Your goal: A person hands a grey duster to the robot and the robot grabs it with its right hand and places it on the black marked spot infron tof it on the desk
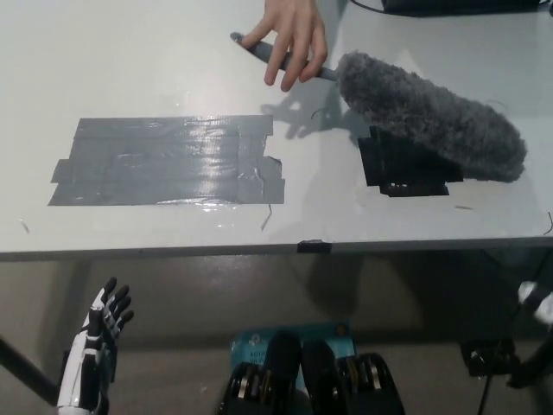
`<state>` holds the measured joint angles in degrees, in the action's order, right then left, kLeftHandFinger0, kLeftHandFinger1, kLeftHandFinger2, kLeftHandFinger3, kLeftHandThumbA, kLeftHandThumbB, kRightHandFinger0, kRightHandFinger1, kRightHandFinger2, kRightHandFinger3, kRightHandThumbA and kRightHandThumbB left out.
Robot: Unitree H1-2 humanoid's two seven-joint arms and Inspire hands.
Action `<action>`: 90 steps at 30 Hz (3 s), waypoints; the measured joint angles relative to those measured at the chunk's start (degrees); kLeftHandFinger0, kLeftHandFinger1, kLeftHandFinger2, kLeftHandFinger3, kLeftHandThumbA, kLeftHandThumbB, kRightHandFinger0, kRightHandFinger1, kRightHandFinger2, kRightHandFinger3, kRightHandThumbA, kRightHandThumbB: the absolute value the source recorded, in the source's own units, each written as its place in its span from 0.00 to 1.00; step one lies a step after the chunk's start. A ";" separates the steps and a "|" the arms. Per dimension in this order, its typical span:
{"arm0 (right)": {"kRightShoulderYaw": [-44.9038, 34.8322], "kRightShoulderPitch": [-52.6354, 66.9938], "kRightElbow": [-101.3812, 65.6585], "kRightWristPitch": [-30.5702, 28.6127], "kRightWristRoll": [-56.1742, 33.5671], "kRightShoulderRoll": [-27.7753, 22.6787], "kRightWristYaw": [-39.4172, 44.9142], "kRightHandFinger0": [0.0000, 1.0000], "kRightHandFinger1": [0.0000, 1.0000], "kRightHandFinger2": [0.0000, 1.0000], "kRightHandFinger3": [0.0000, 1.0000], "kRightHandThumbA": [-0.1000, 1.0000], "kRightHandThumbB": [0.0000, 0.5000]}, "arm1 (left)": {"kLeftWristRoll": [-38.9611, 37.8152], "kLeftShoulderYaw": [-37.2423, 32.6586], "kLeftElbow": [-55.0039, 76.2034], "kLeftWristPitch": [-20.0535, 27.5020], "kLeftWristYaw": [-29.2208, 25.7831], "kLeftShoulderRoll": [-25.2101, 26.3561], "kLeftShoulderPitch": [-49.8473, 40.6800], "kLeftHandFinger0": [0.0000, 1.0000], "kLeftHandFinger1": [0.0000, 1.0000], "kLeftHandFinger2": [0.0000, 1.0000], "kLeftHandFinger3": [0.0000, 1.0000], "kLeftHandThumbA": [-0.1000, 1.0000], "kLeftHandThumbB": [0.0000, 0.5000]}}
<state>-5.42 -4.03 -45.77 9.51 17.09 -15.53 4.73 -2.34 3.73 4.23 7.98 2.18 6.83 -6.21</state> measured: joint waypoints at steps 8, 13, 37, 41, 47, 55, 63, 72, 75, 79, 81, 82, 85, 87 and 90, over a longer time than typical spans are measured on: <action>4.68 -18.51 4.30 8.39 8.52 -2.56 6.57 1.00 1.00 1.00 1.00 1.00 0.79 | 0.06 -0.02 -0.02 -0.01 0.00 0.06 0.39 1.00 1.00 1.00 1.00 1.00 0.20; 8.82 -27.05 15.60 11.59 14.37 -2.56 11.03 1.00 1.00 1.00 1.00 1.00 0.88 | 0.18 -0.03 -0.02 0.02 0.00 0.23 0.58 1.00 1.00 1.00 1.00 1.00 0.22; 22.03 -55.27 75.55 16.66 26.70 0.86 17.42 1.00 1.00 1.00 1.00 1.00 1.00 | 1.10 -0.72 0.67 0.00 0.00 0.50 1.06 1.00 1.00 1.00 1.00 1.00 0.30; 21.99 -56.00 77.20 16.72 25.96 0.87 18.29 1.00 1.00 1.00 1.00 0.96 0.99 | 1.37 -0.93 0.67 0.00 0.01 0.50 1.26 1.00 1.00 1.00 1.00 1.00 0.35; 22.75 -56.25 80.72 16.79 27.32 1.04 19.51 0.23 0.31 0.46 1.00 0.09 0.50 | 1.46 -1.26 1.05 -0.18 0.02 0.58 1.29 1.00 1.00 1.00 1.00 0.98 0.33; 23.99 -55.95 83.01 16.14 27.54 0.93 14.41 0.00 0.33 0.60 0.37 0.00 0.47 | 1.69 -1.82 1.33 -0.28 0.05 1.01 1.89 1.00 1.00 1.00 1.00 0.98 0.35; 23.07 -54.30 83.02 14.14 25.91 0.91 9.64 0.08 0.60 0.94 0.86 0.00 0.45 | 1.94 -2.56 1.71 -0.63 0.33 1.06 2.41 1.00 1.00 1.00 1.00 0.98 0.27; 22.72 -54.18 79.93 11.92 25.79 -0.09 4.79 0.12 0.67 0.99 1.00 0.00 0.43 | 2.63 -2.78 1.76 -1.38 0.57 1.36 3.08 1.00 1.00 1.00 1.00 0.99 0.24; 22.78 -54.41 78.19 11.31 25.96 -1.08 4.15 0.17 0.73 1.00 1.00 0.00 0.42 | 2.88 -2.79 1.76 -1.41 0.58 1.42 3.08 1.00 1.00 1.00 1.00 0.99 0.23; 23.04 -55.25 77.17 9.86 26.08 -2.96 3.61 0.20 0.71 1.00 0.89 0.00 0.44 | 3.44 -2.80 1.76 -1.45 0.59 1.51 3.06 1.00 1.00 1.00 1.00 1.00 0.25; 23.34 -55.41 76.98 9.40 26.15 -3.80 3.55 0.16 0.68 1.00 0.83 0.00 0.47 | 3.61 -2.80 1.76 -1.50 0.61 1.51 3.04 1.00 1.00 1.00 1.00 0.99 0.25; 23.58 -55.39 76.90 9.20 26.18 -4.25 3.56 0.12 0.65 1.00 0.84 0.00 0.47 | 3.69 -2.79 1.77 -1.56 0.63 1.51 3.05 1.00 1.00 1.00 1.00 0.99 0.25; 23.94 -55.32 76.95 8.93 26.16 -4.92 3.56 0.10 0.68 1.00 0.98 0.00 0.43 | 3.78 -2.80 1.82 -1.65 0.67 1.52 3.04 1.00 1.00 1.00 1.00 0.99 0.26; 23.96 -55.29 77.21 8.88 26.07 -4.96 3.57 0.11 0.67 0.99 1.00 0.00 0.44 | 3.78 -2.79 1.83 -1.67 0.68 1.52 3.08 1.00 1.00 1.00 1.00 0.98 0.26; 24.01 -55.02 78.34 8.70 25.89 -4.77 3.55 0.08 0.60 0.96 0.86 0.00 0.48 | 3.80 -2.78 1.85 -1.74 0.68 1.53 3.08 1.00 1.00 1.00 1.00 0.98 0.25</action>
<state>18.59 -59.04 32.56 18.22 42.98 -20.31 8.27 1.46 0.96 6.08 6.24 2.86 8.36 -3.12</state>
